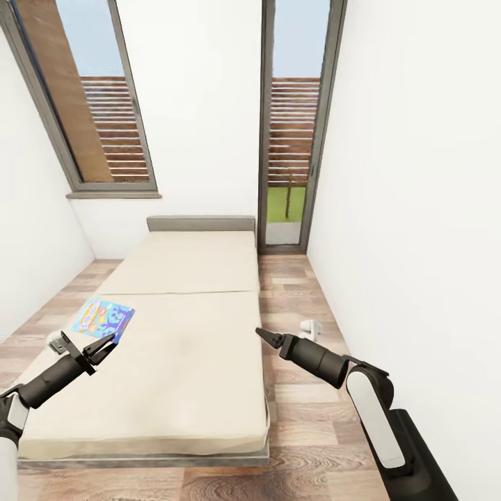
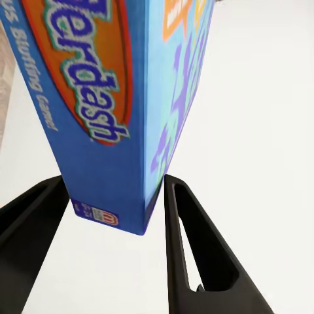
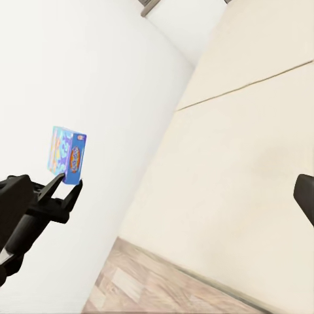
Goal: Put all the toys in the child's room - the three board games (two on the bed and one on the table), the two jigsaw puzzles on the table, and the tennis ball on the table - inside the toy box on the table in the child's room.
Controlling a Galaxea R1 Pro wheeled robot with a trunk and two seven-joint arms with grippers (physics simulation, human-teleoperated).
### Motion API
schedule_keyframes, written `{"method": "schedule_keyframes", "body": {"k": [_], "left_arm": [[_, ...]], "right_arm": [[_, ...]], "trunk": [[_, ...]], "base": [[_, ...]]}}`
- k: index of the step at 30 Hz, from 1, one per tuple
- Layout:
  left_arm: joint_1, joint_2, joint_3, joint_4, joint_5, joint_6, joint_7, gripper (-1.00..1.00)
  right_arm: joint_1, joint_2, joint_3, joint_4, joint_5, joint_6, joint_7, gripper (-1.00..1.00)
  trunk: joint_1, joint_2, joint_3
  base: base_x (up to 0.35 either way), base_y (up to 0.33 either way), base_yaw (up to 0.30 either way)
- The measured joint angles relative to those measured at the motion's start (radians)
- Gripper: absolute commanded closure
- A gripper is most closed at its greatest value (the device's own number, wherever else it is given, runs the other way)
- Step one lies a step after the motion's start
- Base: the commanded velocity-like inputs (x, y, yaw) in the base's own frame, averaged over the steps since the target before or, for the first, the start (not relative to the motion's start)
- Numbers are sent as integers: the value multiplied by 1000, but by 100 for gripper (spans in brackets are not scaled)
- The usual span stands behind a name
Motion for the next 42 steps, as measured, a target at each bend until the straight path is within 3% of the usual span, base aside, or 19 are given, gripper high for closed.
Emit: {"method": "schedule_keyframes", "body": {"k": [42], "left_arm": [[0,0,0,1,0,-8,-1,100]], "right_arm": [[0,0,2,0,-1,0,0,-100]], "trunk": [[0,0,19]], "base": [[0,0,262]]}}
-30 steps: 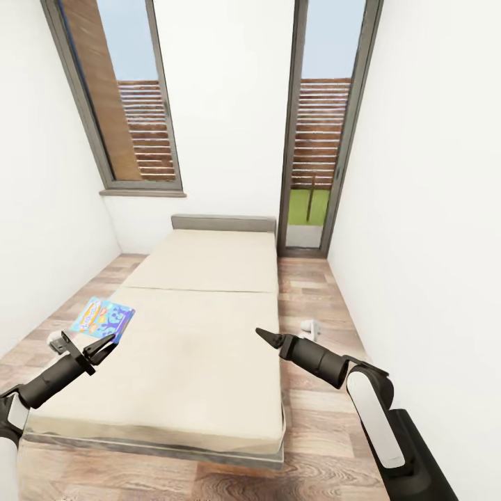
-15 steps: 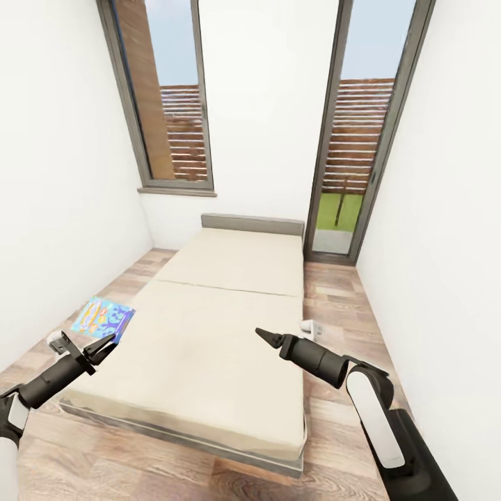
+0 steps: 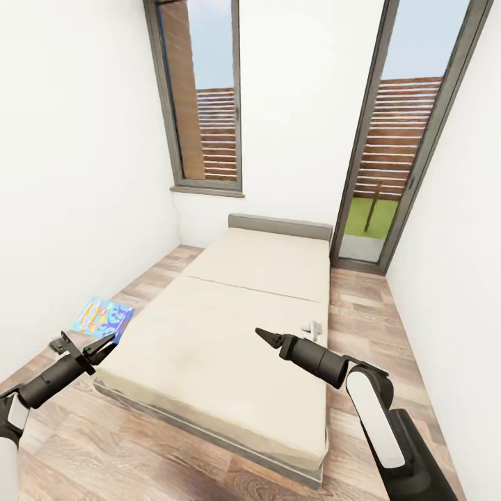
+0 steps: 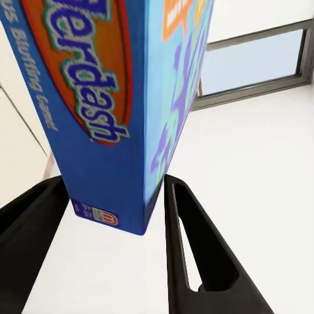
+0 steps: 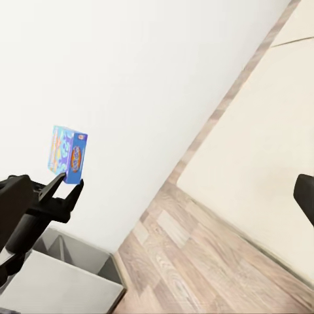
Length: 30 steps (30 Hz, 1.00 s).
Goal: Put all the toys in the child's room - the three board games (two on the bed and one on the table), the two jigsaw puzzles on the table, and the tennis ball on the table - inside the toy box on the table in the child's room.
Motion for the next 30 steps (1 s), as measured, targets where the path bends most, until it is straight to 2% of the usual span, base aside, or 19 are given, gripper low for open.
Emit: {"method": "schedule_keyframes", "body": {"k": [2,10,16,30], "left_arm": [[0,0,1,0,1,1,1,100],[0,-1,1,-1,2,1,1,100],[0,-1,0,-1,1,1,0,100],[0,-2,-1,-1,-6,-7,-2,100]], "right_arm": [[0,0,0,0,0,0,0,-100],[0,0,0,0,0,0,0,-100],[0,0,0,0,0,0,0,-100],[0,0,1,0,0,0,0,-100]], "trunk": [[0,0,0],[-31,56,25],[-54,98,44],[-54,98,44]], "base": [[0,0,65],[0,0,20],[0,0,192],[0,0,285]]}}
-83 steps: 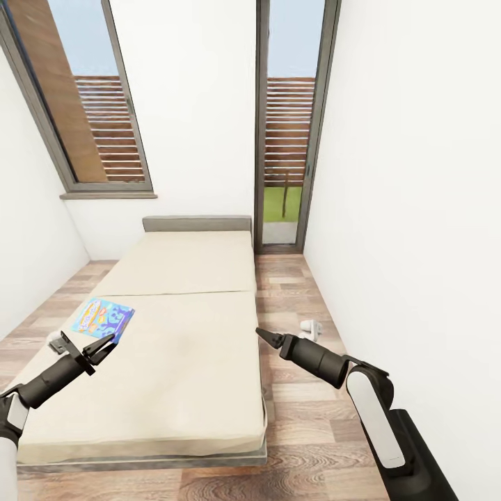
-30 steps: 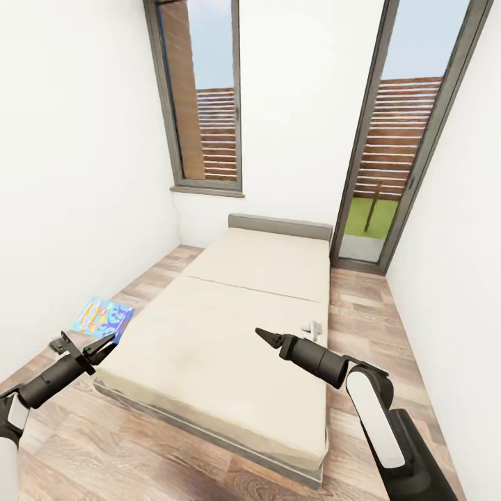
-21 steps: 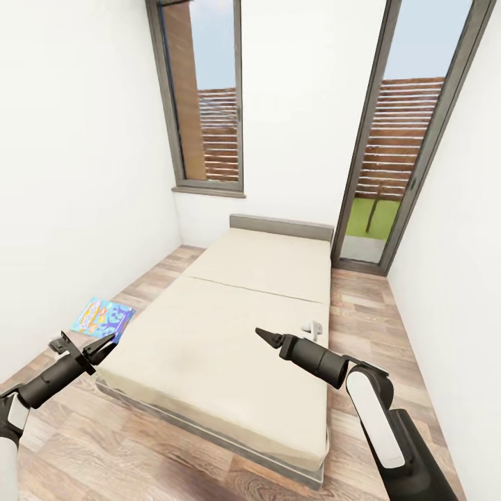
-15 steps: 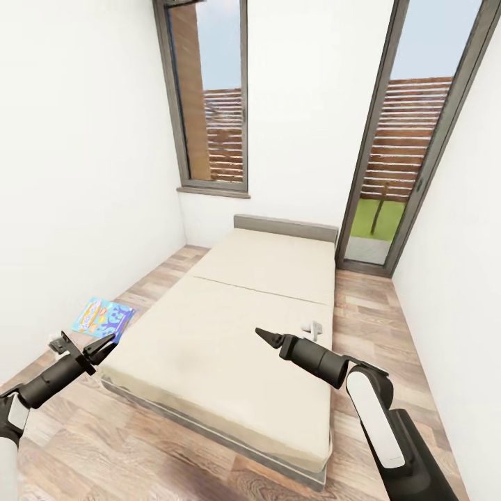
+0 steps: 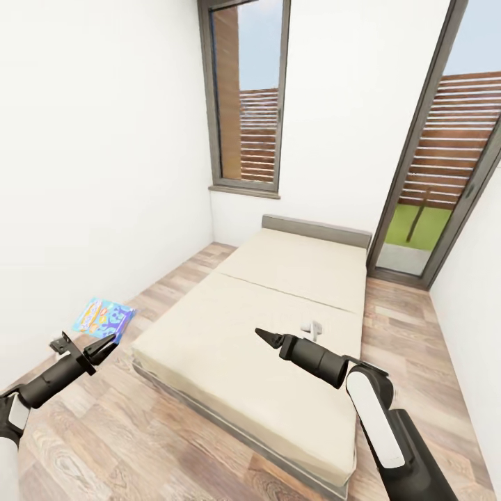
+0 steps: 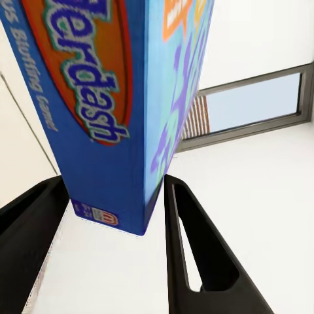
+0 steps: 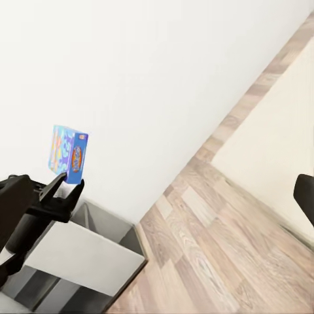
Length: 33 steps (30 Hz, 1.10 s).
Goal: Put all the toys in the child's room - the three board games (two on the bed and one on the table), the two jigsaw puzzles on the table, and the tennis ball on the table - inside the toy box on the table in the child's room.
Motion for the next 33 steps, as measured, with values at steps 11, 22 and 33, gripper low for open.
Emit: {"method": "schedule_keyframes", "body": {"k": [11,22,33], "left_arm": [[0,0,-1,1,-1,-20,-1,100],[0,0,-1,1,-3,-44,-7,100],[0,3,-12,0,-2,-43,-6,100]], "right_arm": [[0,0,0,0,0,1,0,-100],[0,0,0,0,0,1,0,-100],[0,0,0,0,0,1,0,-100]], "trunk": [[0,0,0],[0,0,0],[0,0,0]], "base": [[0,0,291],[0,0,291],[0,0,291]]}}
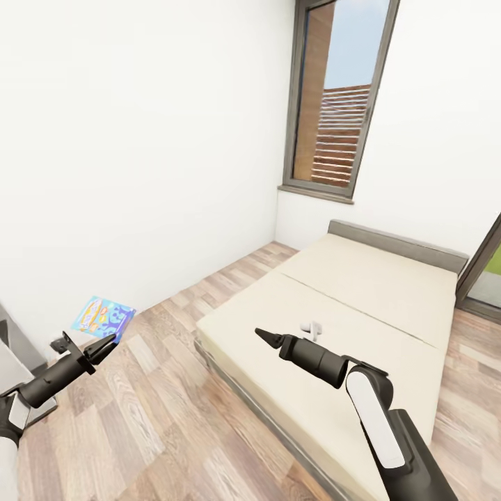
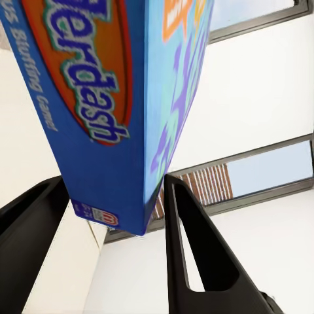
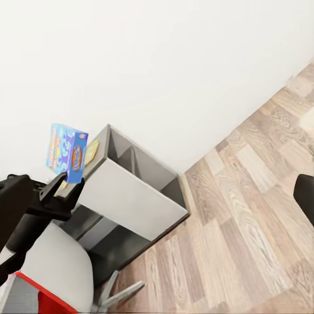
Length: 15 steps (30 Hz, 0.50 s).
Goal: Put all the toys in the child's room - the three board games (two on the bed and one on the table), the two jigsaw puzzles on the table, and the tennis ball on the table - inside the toy box on the table in the child's room.
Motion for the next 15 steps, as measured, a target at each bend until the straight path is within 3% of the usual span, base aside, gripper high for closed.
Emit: {"method": "schedule_keyframes", "body": {"k": [9,15], "left_arm": [[0,2,-11,-1,-1,7,1,100],[0,7,-86,-2,1,9,-4,100]], "right_arm": [[0,0,0,0,0,0,0,-100],[0,1,0,0,1,0,0,-100]], "trunk": [[0,0,0],[0,0,0]], "base": [[0,0,291],[0,0,291]]}}
